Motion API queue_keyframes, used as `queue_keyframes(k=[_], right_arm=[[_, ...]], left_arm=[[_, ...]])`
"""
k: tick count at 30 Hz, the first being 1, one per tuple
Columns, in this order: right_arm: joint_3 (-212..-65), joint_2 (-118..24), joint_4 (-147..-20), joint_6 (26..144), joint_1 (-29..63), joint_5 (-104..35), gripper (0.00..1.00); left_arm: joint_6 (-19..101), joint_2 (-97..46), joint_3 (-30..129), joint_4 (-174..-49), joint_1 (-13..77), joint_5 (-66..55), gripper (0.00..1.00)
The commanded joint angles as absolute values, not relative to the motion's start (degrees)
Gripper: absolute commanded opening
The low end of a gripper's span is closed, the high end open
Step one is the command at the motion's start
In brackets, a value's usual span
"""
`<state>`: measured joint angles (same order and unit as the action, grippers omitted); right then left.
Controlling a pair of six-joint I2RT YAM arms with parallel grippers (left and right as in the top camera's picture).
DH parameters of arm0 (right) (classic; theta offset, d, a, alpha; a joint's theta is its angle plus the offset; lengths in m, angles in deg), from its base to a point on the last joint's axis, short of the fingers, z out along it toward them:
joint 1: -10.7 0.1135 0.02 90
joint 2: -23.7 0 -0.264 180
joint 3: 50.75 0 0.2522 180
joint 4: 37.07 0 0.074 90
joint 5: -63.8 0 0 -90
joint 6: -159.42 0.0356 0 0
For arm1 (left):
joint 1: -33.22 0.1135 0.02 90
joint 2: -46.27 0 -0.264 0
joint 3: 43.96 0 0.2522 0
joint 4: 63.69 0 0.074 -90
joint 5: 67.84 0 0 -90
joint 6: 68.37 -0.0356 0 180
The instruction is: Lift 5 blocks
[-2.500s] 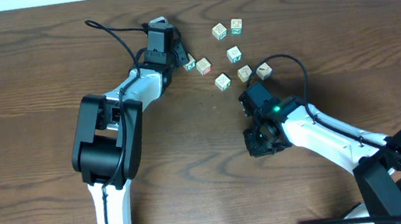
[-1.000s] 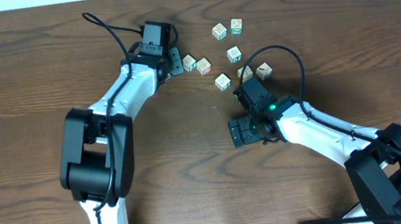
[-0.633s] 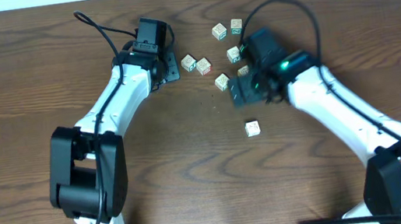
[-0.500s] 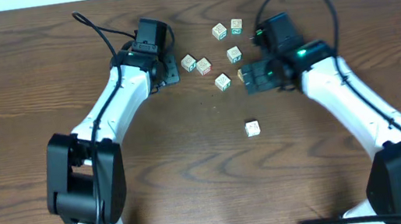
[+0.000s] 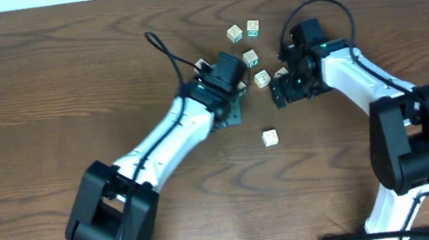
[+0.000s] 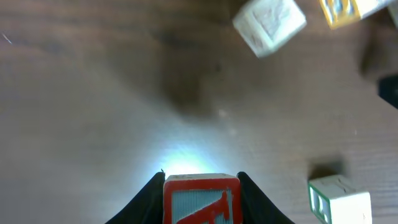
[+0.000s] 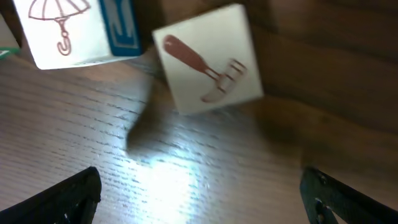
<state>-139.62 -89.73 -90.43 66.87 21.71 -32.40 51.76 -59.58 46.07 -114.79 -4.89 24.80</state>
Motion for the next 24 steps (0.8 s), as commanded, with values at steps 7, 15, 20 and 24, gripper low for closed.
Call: queue_keyframes(k=[7, 15, 20, 24], right_arm=[[-139.8, -89.9, -87.0, 55.7, 20.4, -33.6, 0.73], [-139.8, -89.9, -84.2, 53.5, 19.9, -34.0, 0.61], [-139.8, -91.1, -82.4, 50.9, 19.9, -37.7, 0.64], [-139.8, -92.5, -81.0, 49.6, 19.9, -37.1, 0.62]], left_arm=[[65.2, -58.6, 45.4, -117.1, -9.8, 28.9, 0.08], [66.3, -58.6, 44.2, -117.3, -11.4, 30.5, 0.07], [67.9, -58.6, 42.3, -117.0, -11.4, 31.1, 0.08], [67.9, -58.6, 42.2, -116.8, -11.4, 31.2, 0.08]])
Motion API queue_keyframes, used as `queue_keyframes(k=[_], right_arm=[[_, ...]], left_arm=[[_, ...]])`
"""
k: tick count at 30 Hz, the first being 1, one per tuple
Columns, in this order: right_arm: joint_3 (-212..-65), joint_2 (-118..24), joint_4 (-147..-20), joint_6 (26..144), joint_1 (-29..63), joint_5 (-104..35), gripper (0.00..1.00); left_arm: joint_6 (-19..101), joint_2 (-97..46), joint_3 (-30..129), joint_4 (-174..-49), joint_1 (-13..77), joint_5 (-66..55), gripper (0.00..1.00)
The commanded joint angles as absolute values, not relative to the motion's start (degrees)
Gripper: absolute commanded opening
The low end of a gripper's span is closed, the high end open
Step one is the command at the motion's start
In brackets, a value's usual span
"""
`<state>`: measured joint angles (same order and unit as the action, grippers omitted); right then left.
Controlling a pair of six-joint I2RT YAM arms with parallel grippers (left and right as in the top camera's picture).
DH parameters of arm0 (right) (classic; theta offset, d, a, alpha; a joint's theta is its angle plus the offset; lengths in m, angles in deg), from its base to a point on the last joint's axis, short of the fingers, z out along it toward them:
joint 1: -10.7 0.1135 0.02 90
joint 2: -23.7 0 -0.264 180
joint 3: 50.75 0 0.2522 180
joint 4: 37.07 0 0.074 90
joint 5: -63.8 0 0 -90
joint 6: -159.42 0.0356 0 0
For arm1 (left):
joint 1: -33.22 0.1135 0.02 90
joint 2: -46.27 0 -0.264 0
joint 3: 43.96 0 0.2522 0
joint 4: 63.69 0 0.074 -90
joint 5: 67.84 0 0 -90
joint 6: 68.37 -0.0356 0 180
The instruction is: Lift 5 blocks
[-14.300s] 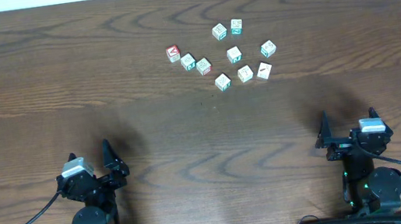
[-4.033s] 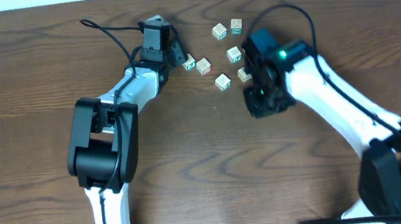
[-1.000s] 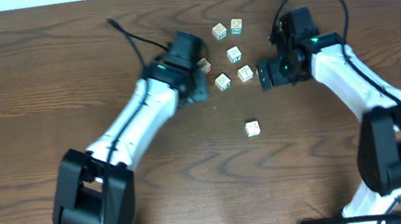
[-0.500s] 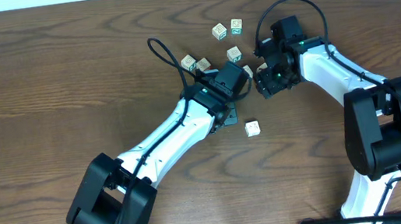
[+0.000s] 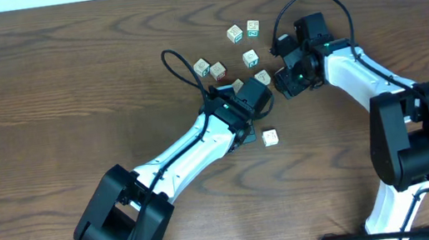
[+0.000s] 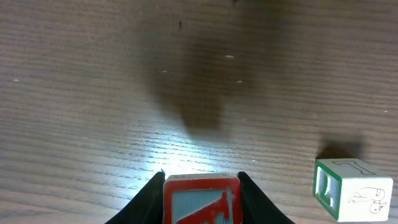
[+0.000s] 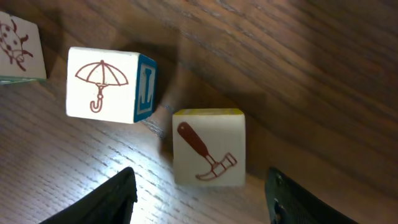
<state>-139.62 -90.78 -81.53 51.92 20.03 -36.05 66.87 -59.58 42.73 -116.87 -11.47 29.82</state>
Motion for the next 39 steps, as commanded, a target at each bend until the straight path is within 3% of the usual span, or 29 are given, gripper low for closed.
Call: queue_keyframes(k=[1, 12, 19, 39], right_arm=[[-139.8, -92.7, -80.5, 49.6, 19.9, -37.0, 0.6], [-139.8, -94.6, -76.7, 49.6, 20.5, -33.8, 0.31], [-139.8, -94.5, -77.1, 50.9, 20.6, -32.7, 0.2], [-143.6, -94.3, -82.3, 54.5, 20.5, -31.6, 0.09]], left_arm=[[67.9, -58.6, 42.2, -116.7, -11.4, 31.2, 0.08], [68.5, -58.6, 42.2, -116.2, -11.6, 30.0, 0.09], [68.5, -58.7, 42.2, -114.2, -14.0, 27.1, 0.13], [70.3, -65.1, 42.2, -109.9, -16.6, 27.7, 0.15]])
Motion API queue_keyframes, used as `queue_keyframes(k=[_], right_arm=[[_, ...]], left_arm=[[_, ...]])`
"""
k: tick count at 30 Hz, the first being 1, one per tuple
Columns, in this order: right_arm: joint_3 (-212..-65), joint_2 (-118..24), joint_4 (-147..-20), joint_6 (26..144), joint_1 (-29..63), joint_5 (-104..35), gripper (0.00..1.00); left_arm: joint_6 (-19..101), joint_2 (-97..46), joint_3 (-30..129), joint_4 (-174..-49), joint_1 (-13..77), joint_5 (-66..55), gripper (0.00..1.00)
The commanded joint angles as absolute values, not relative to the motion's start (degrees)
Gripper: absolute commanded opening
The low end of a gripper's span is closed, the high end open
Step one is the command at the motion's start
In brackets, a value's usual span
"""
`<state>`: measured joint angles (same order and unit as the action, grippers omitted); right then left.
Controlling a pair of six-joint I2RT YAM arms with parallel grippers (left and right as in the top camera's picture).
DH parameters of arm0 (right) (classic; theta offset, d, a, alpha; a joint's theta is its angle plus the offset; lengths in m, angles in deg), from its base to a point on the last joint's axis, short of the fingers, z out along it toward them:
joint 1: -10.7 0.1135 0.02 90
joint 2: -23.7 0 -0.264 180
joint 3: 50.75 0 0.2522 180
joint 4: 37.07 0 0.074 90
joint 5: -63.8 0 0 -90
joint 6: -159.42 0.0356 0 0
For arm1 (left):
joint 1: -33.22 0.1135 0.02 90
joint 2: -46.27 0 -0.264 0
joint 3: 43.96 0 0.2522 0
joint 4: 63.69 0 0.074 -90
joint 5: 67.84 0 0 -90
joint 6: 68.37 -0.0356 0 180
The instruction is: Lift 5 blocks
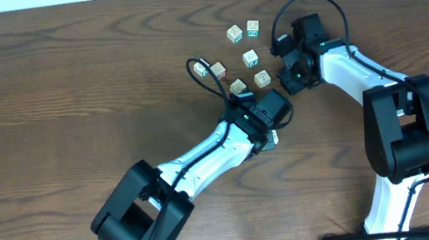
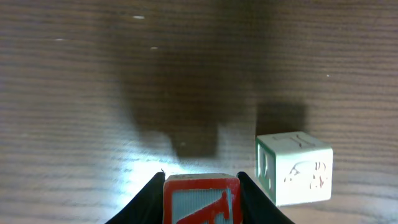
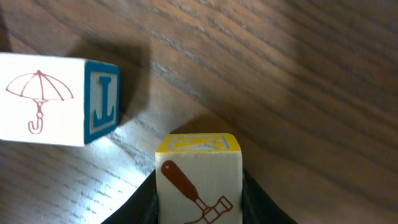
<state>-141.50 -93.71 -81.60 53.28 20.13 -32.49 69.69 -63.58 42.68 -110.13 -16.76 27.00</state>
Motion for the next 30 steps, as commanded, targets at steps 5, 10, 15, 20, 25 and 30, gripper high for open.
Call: queue_keyframes(k=[5, 10, 15, 20, 25, 30], right_arm=[[-146.3, -94.3, -84.9, 55.7, 20.5, -31.6, 0.06], [-150.2, -94.3, -89.8, 56.1, 20.6, -31.6, 0.02], [-154.6, -94.0, -95.4, 58.3, 20.6, -31.7, 0.01], [-156.7, -92.3, -101.1, 61.2, 20.3, -31.6, 0.01], [-156.7, -88.7, -103.4, 62.8, 19.4, -31.6, 0.01], [-156.7, -85.2, -104.8, 63.6, 18.1, -31.6, 0.01]], left_arm=[[70.2, -66.3, 42.2, -109.5, -16.6, 27.8, 0.17], [70.2, -67.5, 42.2, -108.1, -16.6, 27.7, 0.29], [70.2, -68.9, 42.2, -107.1, -16.6, 27.7, 0.3], [70.2, -69.5, 42.2, -106.8, -16.6, 29.1, 0.44], [69.3, -69.4, 42.2, -106.9, -16.2, 29.5, 0.6], [67.8, -67.7, 42.2, -107.6, -15.2, 29.5, 0.68]])
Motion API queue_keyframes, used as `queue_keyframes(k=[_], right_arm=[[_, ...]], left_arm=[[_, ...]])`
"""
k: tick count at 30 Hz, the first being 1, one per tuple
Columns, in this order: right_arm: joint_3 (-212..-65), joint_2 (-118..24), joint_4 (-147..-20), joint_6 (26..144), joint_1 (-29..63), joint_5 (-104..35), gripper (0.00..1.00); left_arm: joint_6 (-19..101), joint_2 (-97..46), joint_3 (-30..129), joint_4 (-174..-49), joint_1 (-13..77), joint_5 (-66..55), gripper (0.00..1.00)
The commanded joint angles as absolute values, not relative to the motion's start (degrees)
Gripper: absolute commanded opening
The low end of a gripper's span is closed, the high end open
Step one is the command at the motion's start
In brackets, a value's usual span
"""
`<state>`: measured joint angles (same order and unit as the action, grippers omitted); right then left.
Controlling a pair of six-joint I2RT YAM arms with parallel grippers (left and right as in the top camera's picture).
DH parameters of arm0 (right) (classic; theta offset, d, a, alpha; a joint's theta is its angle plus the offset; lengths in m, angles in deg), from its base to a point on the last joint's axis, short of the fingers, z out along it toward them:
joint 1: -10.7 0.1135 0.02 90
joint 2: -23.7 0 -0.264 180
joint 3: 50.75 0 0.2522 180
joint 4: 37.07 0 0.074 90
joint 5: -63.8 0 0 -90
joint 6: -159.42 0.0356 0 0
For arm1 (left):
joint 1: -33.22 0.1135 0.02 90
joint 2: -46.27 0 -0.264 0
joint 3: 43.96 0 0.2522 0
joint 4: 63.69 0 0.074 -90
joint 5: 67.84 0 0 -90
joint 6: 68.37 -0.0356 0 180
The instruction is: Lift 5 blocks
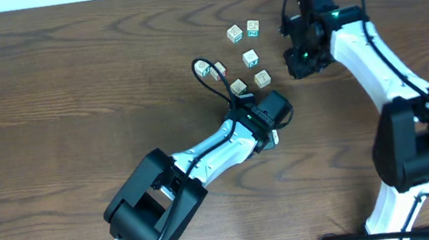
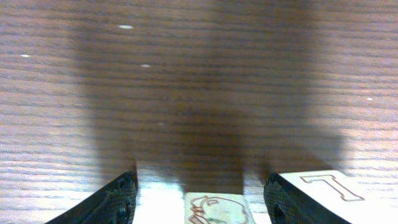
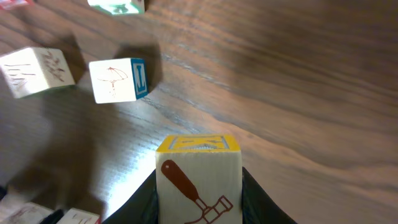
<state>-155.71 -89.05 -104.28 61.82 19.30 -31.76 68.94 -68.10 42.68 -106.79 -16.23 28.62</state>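
In the right wrist view my right gripper (image 3: 198,186) is shut on a yellow-edged block with a hammer picture (image 3: 198,177), held well above the table. Overhead, that gripper (image 1: 301,61) hangs to the right of the block cluster. My left gripper (image 2: 202,202) is open and low over the table. A block with a pale face and a red outline drawing (image 2: 214,208) lies between its fingers. A block with a T on it (image 2: 326,185) sits just right of the right finger. Overhead, the left gripper (image 1: 273,114) covers most of both blocks.
Several loose blocks lie at the back centre, among them an umbrella block (image 3: 118,79) and a pair (image 1: 242,31) farthest back. More lie left of them (image 1: 211,70). The black cable loops (image 1: 203,67) by those. Bare wood table (image 1: 67,90) spreads to the left.
My left gripper was shut on a red-framed block beside the T block and now is open with a block lying between its fingers. My right gripper now holds the hammer block much higher, farther back.
At first my left gripper held a red-framed block near the cluster and my right was open by the hammer block. The left then had its block nearer mid-table, later beside the lone T block, while the right shut on the hammer block. Now left is open, right raised.
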Motion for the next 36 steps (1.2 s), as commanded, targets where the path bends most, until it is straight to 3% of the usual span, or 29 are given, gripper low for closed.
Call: queue_keyframes(k=[1, 8, 12, 19, 25, 36], right_arm=[[-156.7, -84.8, -105.3, 64.1, 17.9, -31.6, 0.01], [-156.5, -84.4, -111.6, 66.8, 17.8, -31.7, 0.01], [-156.5, -84.4, -116.4, 68.6, 17.8, -33.4, 0.01], [-152.8, -84.3, -121.5, 70.7, 18.1, -36.4, 0.01], [-142.4, -82.9, -115.3, 71.5, 20.1, -39.3, 0.01], [-127.0, -82.6, -100.3, 72.0, 24.8, -44.2, 0.01]], left_arm=[[67.8, -67.0, 42.2, -107.9, -14.9, 29.5, 0.68], [64.0, -59.7, 42.2, -110.9, -11.6, 29.5, 0.69], [60.6, -55.3, 42.2, -111.2, -8.0, 29.4, 0.75], [51.4, -55.1, 42.2, -105.6, 1.1, 22.4, 0.8], [47.2, -56.7, 42.2, -101.5, 6.3, 21.1, 0.8], [45.6, -59.4, 42.2, -94.4, 7.0, 21.1, 0.81]])
